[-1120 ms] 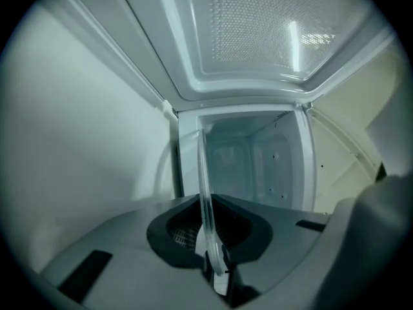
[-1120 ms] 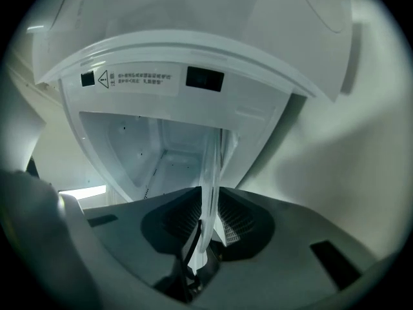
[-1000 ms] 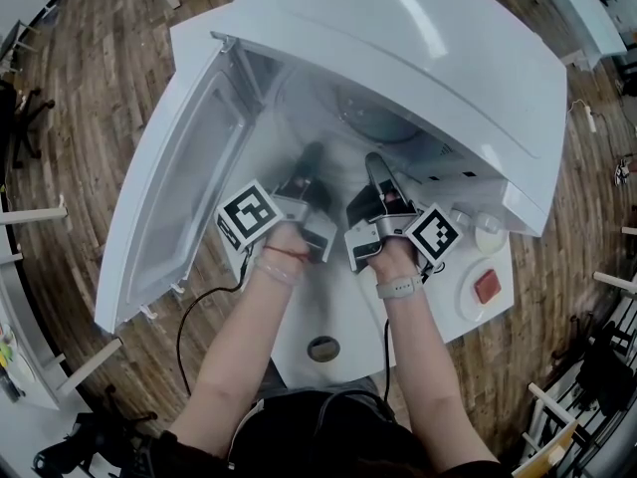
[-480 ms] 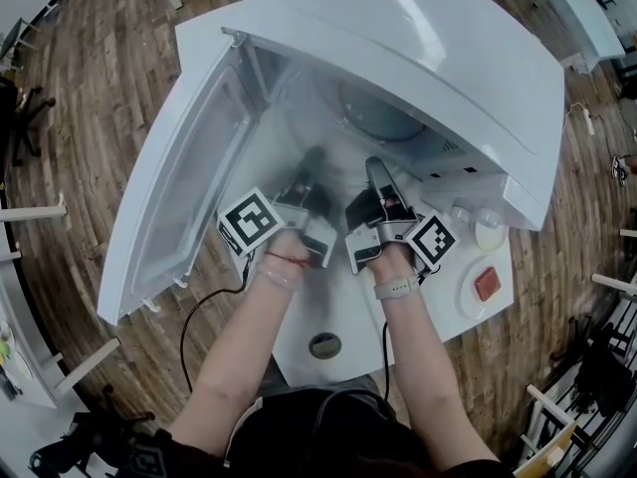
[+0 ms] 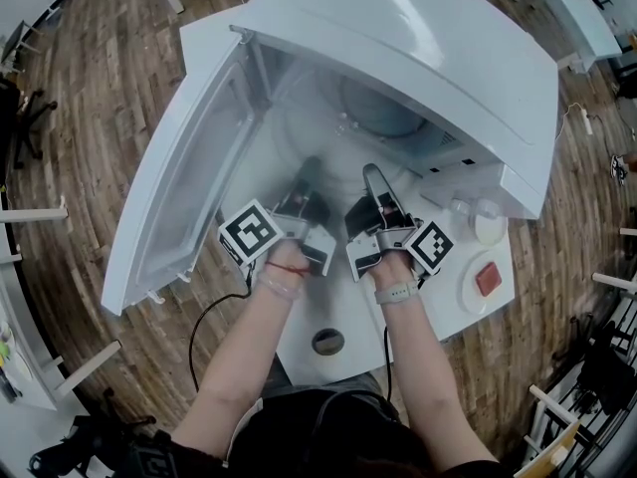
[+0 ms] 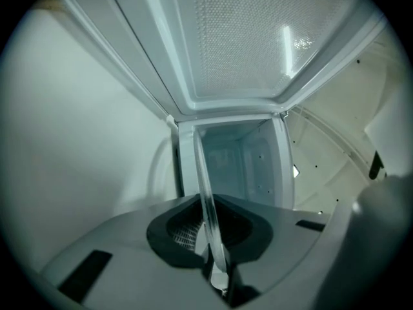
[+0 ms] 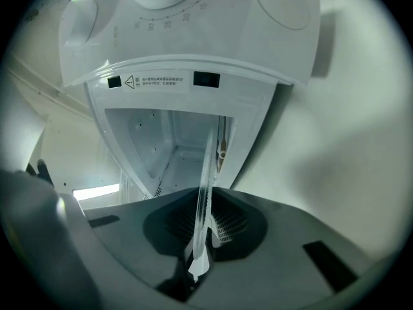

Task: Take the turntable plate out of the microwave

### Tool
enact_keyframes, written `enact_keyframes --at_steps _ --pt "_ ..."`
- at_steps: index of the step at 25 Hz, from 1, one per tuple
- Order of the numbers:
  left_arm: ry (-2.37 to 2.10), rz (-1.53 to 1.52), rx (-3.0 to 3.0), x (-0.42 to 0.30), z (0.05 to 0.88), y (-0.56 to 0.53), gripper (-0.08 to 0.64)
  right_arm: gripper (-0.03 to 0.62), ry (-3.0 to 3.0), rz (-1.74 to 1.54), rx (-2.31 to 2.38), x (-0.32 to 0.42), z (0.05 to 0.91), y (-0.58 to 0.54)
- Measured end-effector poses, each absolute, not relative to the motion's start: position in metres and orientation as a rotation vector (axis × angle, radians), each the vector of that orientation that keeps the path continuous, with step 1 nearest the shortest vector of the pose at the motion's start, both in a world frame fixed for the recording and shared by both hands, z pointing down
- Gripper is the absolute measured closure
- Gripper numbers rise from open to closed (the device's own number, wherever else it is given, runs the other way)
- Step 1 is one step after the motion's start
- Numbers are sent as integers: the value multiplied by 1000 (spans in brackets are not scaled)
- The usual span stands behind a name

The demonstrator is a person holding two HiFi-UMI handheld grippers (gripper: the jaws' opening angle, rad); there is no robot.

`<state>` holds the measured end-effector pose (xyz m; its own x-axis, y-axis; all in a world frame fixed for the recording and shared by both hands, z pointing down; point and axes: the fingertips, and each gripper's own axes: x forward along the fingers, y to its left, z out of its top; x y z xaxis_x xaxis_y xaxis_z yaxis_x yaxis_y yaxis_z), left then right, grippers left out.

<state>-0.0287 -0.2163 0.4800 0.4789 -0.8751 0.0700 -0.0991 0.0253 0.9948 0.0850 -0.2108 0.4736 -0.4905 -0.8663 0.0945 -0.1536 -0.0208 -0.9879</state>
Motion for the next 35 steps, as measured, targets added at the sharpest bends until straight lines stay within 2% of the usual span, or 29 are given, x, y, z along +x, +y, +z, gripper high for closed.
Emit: enact_keyframes --at_steps 10,35 --pt "-918 -693 1546 -27 482 -210 515 549 1625 -1599 -1015 86 479 -197" --pt "-819 -816 1440 -34 487 -241 520 551 1720 -1620 -924 85 481 -185"
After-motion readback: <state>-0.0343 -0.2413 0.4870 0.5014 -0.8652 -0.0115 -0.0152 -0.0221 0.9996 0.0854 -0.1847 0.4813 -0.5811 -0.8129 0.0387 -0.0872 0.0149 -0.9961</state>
